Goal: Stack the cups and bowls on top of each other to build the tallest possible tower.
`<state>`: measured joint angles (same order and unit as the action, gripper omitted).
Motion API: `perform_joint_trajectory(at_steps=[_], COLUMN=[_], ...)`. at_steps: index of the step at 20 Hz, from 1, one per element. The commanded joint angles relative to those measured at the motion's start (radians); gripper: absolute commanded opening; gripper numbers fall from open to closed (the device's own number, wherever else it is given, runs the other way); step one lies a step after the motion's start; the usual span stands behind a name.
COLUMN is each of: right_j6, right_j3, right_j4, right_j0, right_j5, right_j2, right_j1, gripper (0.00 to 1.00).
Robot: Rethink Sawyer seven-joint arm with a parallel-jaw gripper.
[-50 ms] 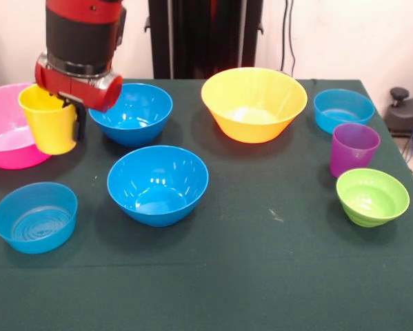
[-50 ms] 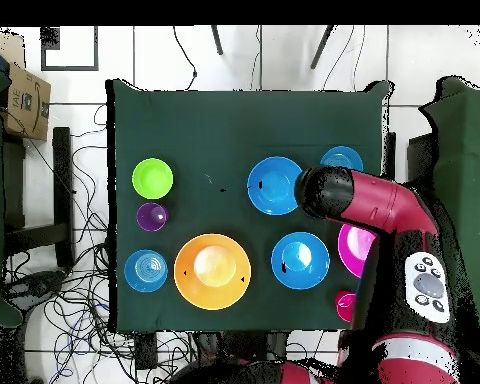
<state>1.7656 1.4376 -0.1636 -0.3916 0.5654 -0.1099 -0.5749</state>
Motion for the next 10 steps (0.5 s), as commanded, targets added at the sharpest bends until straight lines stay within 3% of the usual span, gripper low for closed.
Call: perform_joint_trajectory(at_steps=[1, 10], right_j6=[0.137, 0.141], right_j3=[0.010, 0.022], right_j4=[0.039, 0.084], right_j0=[0.077, 0.109], right_j5=[0.126, 0.103], right_j2=[0.040, 0.050], right_j1=[-0.038, 0.006], gripper=[0.00, 0.00])
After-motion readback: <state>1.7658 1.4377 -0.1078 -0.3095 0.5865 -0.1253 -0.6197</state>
